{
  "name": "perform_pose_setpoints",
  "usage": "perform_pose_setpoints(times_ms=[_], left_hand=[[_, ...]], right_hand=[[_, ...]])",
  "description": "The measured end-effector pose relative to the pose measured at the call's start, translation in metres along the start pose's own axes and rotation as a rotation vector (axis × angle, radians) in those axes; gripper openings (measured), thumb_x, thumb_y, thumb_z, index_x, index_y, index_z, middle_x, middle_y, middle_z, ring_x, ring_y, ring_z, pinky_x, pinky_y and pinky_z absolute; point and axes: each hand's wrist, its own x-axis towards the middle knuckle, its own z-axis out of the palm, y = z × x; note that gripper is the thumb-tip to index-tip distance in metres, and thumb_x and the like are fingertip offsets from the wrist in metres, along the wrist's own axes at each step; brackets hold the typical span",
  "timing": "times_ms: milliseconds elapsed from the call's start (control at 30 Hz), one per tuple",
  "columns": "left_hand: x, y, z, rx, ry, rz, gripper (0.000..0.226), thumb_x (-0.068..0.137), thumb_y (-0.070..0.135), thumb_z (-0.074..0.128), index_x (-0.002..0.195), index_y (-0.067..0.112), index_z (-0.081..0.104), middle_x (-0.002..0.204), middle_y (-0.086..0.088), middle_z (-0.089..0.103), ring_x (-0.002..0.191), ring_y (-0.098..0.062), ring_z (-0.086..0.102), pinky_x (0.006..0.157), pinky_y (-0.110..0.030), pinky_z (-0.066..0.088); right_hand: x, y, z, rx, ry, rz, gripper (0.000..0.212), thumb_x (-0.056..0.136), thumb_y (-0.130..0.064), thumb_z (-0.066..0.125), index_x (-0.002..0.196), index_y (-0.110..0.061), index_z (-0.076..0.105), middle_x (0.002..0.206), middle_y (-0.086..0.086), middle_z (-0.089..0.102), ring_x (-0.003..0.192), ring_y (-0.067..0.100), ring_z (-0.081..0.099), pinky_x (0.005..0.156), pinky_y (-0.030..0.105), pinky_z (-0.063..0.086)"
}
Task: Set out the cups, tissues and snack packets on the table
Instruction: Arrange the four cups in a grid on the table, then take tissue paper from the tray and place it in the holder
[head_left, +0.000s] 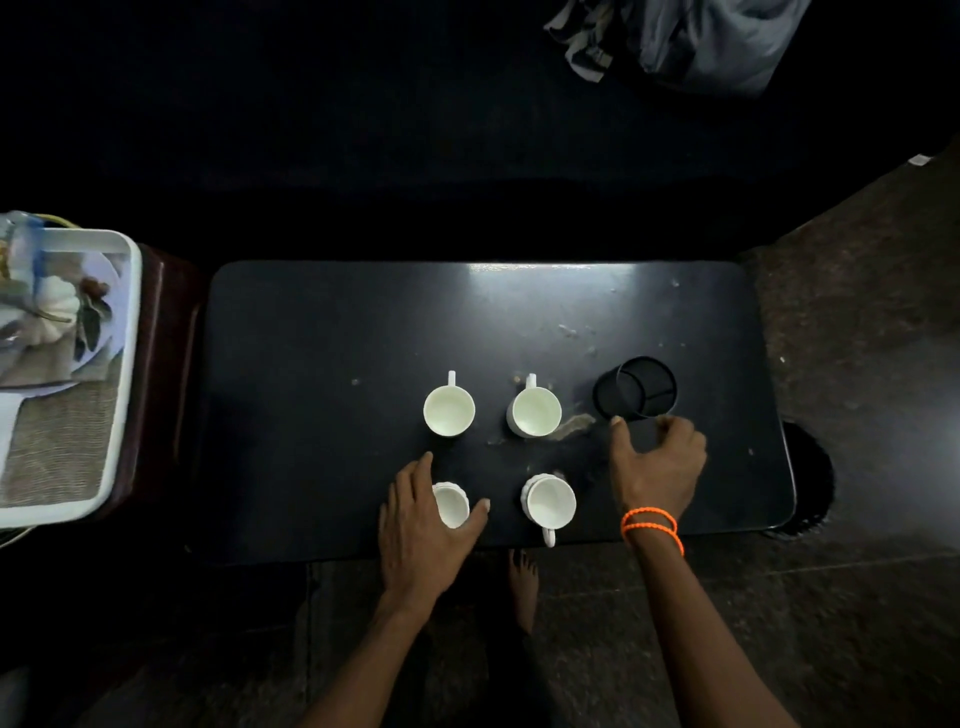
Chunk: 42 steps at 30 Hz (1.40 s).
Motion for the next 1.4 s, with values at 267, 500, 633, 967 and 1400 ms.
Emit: perform_pose_setpoints(times_ms=[267, 500, 633, 967, 1400], left_hand=[[0.043, -0.036, -0.064, -0.064, 0.196, 0.005, 0.072, 0.091, 0.062, 0.057, 0.145, 0.016, 0.05, 0.142, -0.003, 0.054, 0.131, -0.023, 0.053, 0.106, -0.04, 0.048], [0.081, -0.109, -0.16, -0.083, 0.435, -0.087, 0.064, 0.095, 0.06, 0.054, 0.14, 0.014, 0.056, 0.136, -0.005, 0.058, 0.126, -0.024, 0.058, 0.102, -0.041, 0.052], [0.098, -0.165, -0.216, -0.09, 0.594, -0.185, 0.058, 0.096, 0.053, 0.056, 0.135, 0.01, 0.059, 0.13, -0.008, 0.059, 0.124, -0.028, 0.058, 0.1, -0.042, 0.052], [0.117, -0.335, -0.329, -0.274, 0.691, -0.941, 0.07, 0.088, 0.037, 0.071, 0.144, 0.002, 0.05, 0.147, -0.024, 0.049, 0.137, -0.043, 0.047, 0.111, -0.054, 0.041], [0.125, -0.4, -0.341, -0.572, 0.631, -0.839, 0.024, 0.08, 0.019, 0.082, 0.102, 0.008, 0.08, 0.095, -0.009, 0.081, 0.087, -0.024, 0.076, 0.086, -0.034, 0.06]], right_hand=[[-0.056, -0.059, 0.027, 0.029, -0.09, -0.162, 0.038, 0.076, -0.033, 0.078, 0.098, -0.007, 0.062, 0.096, 0.017, 0.058, 0.094, 0.039, 0.056, 0.079, 0.046, 0.049], [-0.14, -0.178, 0.088, 0.138, -0.322, -0.509, 0.036, 0.074, -0.027, 0.08, 0.098, -0.006, 0.065, 0.095, 0.017, 0.063, 0.09, 0.039, 0.059, 0.08, 0.047, 0.05], [-0.196, -0.253, 0.123, 0.153, -0.513, -0.682, 0.036, 0.077, -0.029, 0.079, 0.101, -0.006, 0.065, 0.1, 0.016, 0.061, 0.093, 0.037, 0.059, 0.08, 0.045, 0.05], [-0.348, -0.395, 0.219, 0.036, -1.114, -1.06, 0.042, 0.084, -0.024, 0.068, 0.12, -0.006, 0.061, 0.119, 0.015, 0.058, 0.11, 0.035, 0.057, 0.091, 0.036, 0.047], [-0.422, -0.445, 0.296, -0.283, -1.12, -0.859, 0.079, 0.079, -0.054, 0.07, 0.139, -0.012, 0.042, 0.139, 0.017, 0.045, 0.131, 0.04, 0.04, 0.108, 0.052, 0.037]])
